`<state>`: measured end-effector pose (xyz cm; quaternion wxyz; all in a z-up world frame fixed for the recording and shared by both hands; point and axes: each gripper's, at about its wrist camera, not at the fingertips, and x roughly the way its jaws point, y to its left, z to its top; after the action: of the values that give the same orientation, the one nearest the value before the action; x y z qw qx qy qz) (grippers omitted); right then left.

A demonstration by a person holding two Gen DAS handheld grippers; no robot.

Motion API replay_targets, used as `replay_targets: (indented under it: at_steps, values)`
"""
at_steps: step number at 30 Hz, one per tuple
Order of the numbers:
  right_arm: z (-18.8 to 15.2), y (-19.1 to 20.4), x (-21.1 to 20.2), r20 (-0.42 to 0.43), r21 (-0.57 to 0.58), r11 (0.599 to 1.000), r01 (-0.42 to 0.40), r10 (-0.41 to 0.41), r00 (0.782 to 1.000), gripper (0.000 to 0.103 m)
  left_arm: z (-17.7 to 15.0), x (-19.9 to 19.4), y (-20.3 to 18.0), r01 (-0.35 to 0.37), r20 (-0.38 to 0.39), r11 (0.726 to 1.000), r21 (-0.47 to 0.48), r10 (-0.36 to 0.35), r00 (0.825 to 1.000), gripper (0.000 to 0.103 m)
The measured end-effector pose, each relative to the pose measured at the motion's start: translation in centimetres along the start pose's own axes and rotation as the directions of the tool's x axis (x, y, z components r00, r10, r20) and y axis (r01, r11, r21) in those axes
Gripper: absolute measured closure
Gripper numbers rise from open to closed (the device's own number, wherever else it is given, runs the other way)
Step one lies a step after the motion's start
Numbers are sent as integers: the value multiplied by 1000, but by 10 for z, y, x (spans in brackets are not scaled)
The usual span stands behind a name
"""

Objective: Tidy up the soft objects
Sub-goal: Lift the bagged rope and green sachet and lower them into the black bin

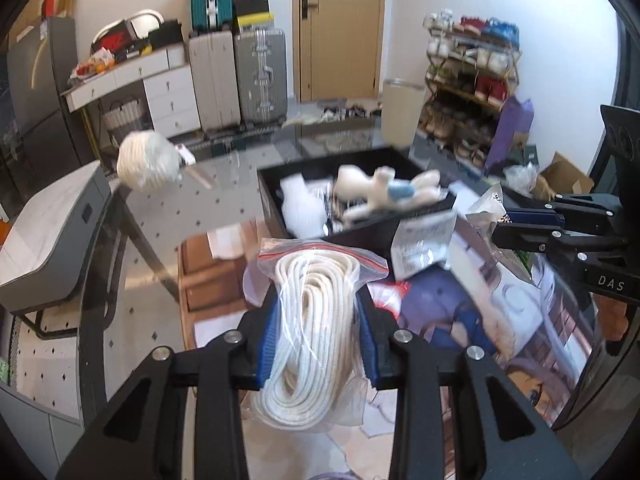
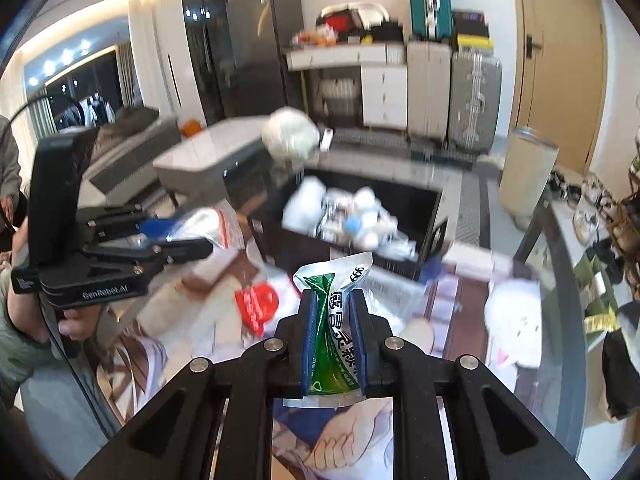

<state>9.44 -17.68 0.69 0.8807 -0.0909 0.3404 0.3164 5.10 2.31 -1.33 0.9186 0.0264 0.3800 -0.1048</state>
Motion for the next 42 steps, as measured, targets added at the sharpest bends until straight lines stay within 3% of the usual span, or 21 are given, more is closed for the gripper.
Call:
replay_targets:
  at_steps: [6, 12, 18, 27, 31, 33, 38, 42]
  values:
    - [8, 7, -22, 138, -14, 1000, 10, -8, 990, 87, 7, -15, -8, -3, 110, 1000, 31, 0, 994, 70]
    - [15, 7, -28, 192, -5, 1000, 20, -19, 981, 87, 16, -38, -12, -13, 261, 999, 41, 2, 965, 70]
    - [37, 12, -20, 230, -15, 999, 40, -36, 973, 87, 31, -41, -16, 10, 319, 999, 37, -22, 947, 69]
    - [96, 8, 0, 332, -16, 998, 60, -52, 942, 87, 86, -24, -8, 6, 386, 1000, -11, -1, 923, 69]
    - [110, -7, 17, 316, 39, 999, 32, -43, 948, 87, 103, -18, -4, 16, 411, 999, -36, 0, 912, 69]
    - [112, -17, 25, 285, 82, 997, -3, -20, 958, 87, 108, -12, -1, 20, 409, 999, -50, 2, 912, 69]
    - [117, -27, 42, 226, 104, 995, 0, -24, 974, 87, 113, 13, 8, 51, 343, 995, -90, -17, 939, 69]
    - [112, -29, 61, 151, 109, 994, 15, -31, 988, 87, 111, 31, 4, 35, 252, 995, -92, -11, 968, 69]
